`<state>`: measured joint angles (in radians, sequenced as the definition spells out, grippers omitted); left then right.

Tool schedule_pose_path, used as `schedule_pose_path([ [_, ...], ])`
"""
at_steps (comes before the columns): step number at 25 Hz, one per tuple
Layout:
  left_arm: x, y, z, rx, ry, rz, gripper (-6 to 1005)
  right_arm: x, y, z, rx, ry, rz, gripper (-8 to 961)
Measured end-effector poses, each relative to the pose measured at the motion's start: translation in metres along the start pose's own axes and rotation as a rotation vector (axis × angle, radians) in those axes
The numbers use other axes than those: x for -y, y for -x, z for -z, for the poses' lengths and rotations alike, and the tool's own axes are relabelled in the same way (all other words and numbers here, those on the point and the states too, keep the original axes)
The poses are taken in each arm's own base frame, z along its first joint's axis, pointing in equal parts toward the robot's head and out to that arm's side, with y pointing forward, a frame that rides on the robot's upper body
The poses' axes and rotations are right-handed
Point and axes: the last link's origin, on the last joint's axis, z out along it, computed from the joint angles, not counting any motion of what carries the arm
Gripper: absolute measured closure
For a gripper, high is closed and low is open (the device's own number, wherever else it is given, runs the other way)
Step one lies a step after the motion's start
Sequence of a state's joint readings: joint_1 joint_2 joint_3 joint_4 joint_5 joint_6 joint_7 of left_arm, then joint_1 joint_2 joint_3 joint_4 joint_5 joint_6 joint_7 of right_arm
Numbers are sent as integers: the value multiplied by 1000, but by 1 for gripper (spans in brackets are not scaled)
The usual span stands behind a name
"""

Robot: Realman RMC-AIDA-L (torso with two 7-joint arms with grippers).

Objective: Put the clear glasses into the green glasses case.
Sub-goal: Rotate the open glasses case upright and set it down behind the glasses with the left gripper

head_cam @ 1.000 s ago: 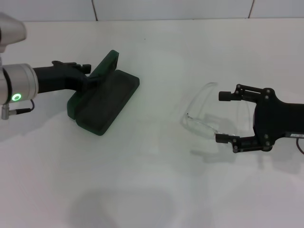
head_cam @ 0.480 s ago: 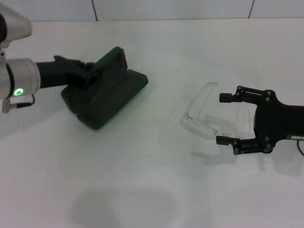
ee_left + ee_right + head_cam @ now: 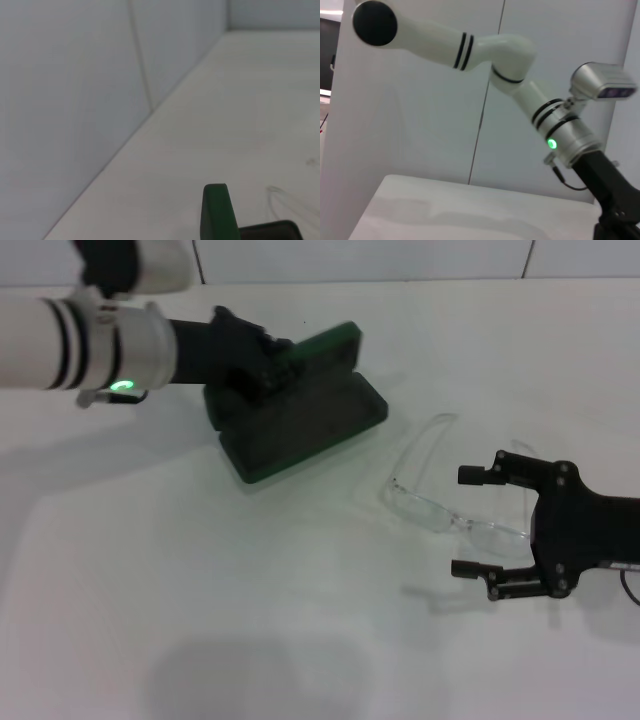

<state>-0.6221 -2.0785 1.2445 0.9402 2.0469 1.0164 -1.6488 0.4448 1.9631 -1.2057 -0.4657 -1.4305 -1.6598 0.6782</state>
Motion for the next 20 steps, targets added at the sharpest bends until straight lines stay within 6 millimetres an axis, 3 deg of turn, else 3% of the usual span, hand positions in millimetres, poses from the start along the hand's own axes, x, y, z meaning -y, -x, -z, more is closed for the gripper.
schedule_pose_path([
  [8, -8, -24, -34, 109, 85, -153, 792, -10, -4, 2, 3, -12, -1, 109],
  [20, -30, -39, -43, 105, 207, -219, 793, -13, -6, 6, -1, -21, -5, 110],
])
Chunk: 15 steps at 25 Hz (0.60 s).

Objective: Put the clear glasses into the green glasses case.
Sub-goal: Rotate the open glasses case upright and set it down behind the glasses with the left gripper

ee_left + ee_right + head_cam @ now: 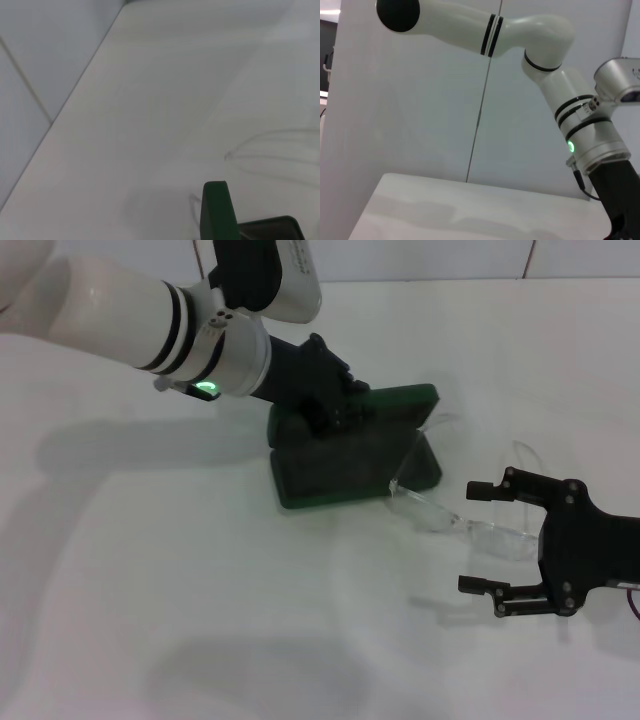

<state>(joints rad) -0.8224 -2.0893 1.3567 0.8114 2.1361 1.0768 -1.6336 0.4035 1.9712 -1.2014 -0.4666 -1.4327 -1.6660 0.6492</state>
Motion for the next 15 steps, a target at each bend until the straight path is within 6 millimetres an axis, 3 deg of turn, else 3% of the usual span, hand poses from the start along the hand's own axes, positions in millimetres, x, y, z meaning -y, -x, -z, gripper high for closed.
schedule_pose_path([
  [15, -7, -7, -7, -16, 19, -62, 719, -2, -2, 3, -15, 5, 24, 111],
])
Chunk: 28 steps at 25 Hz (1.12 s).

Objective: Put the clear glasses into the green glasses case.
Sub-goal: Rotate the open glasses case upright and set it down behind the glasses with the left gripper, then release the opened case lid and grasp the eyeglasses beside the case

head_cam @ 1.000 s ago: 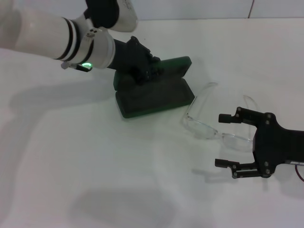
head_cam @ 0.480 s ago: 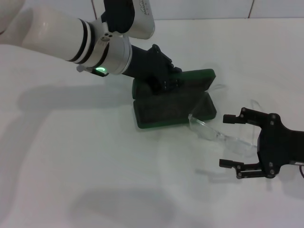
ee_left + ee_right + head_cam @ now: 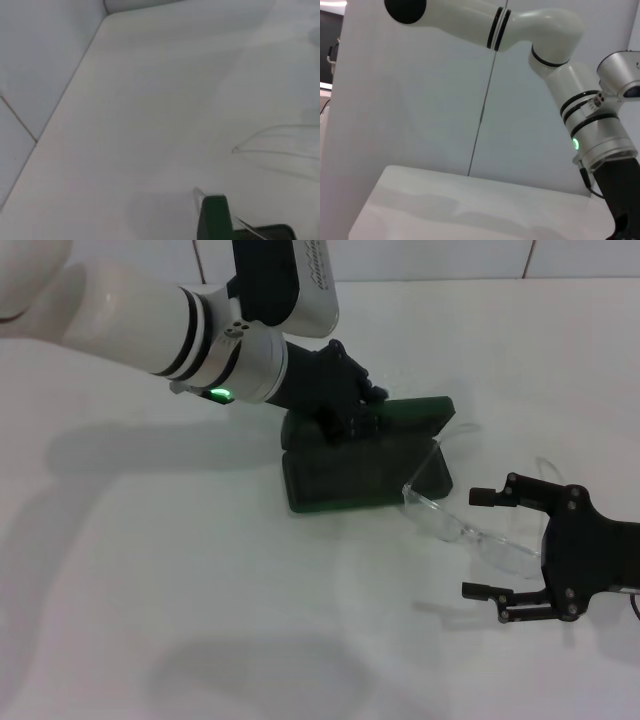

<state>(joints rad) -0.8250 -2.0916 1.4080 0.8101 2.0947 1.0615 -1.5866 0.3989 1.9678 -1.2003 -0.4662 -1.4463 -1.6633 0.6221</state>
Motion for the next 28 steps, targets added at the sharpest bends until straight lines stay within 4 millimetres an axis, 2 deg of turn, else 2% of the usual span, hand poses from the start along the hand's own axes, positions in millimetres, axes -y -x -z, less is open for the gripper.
schedule_pose_path([
  [5, 2, -4, 2, -25, -15, 5, 678, -1, -1, 4, 0, -13, -13, 111],
  [10, 1, -4, 10, -91, -45, 44, 516, 4, 7, 4, 14, -9, -58, 112],
  [11, -2, -2, 22, -168, -82, 60, 484, 6, 11, 4, 18, -8, -84, 112],
  [15, -15, 8, 42, -333, -153, 74, 483, 27, 40, 13, 1, 31, -244, 112],
  [17, -25, 19, 55, -442, -200, 110, 483, 40, 55, 15, -74, 54, -336, 112],
  [20, -34, 38, 68, -512, -267, 190, 483, 54, 73, 13, -210, 74, -420, 113],
  [23, -39, 53, 71, -513, -297, 223, 484, 66, 91, 0, -413, 81, -484, 113],
  [28, -43, 70, 69, -496, -312, 264, 484, 78, 102, -24, -704, 24, -487, 122],
])
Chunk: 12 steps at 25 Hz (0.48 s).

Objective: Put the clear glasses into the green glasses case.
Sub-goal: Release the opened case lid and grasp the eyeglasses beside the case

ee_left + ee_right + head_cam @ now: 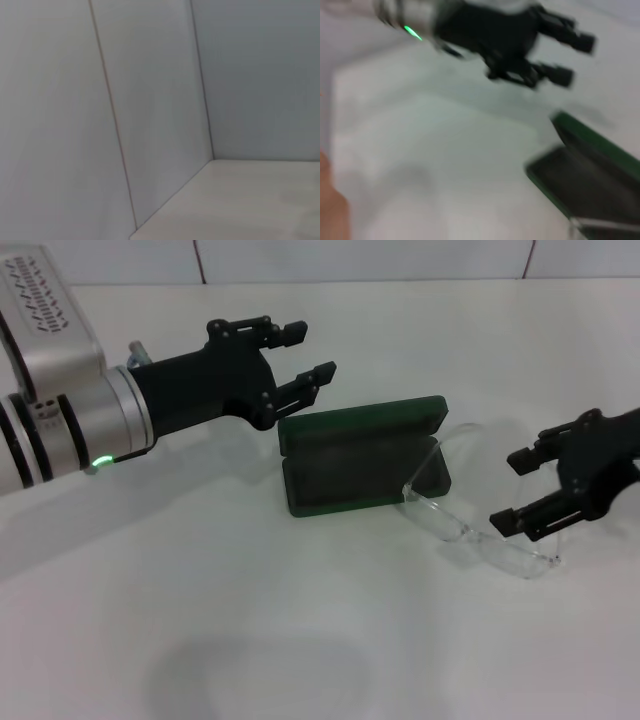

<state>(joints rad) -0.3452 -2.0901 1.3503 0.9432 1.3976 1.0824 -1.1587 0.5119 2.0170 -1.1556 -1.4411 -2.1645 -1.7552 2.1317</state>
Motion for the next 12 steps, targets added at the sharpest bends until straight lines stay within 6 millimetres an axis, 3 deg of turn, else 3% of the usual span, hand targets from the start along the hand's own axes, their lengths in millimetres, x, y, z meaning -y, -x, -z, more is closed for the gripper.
schedule_pose_path([
  [4, 2, 3, 1, 6, -5, 10, 483, -2, 15, -20, -164, -45, 25, 141],
  [12, 3, 5, 2, 14, -10, 8, 484, -4, 17, -48, -281, -112, 64, 179],
])
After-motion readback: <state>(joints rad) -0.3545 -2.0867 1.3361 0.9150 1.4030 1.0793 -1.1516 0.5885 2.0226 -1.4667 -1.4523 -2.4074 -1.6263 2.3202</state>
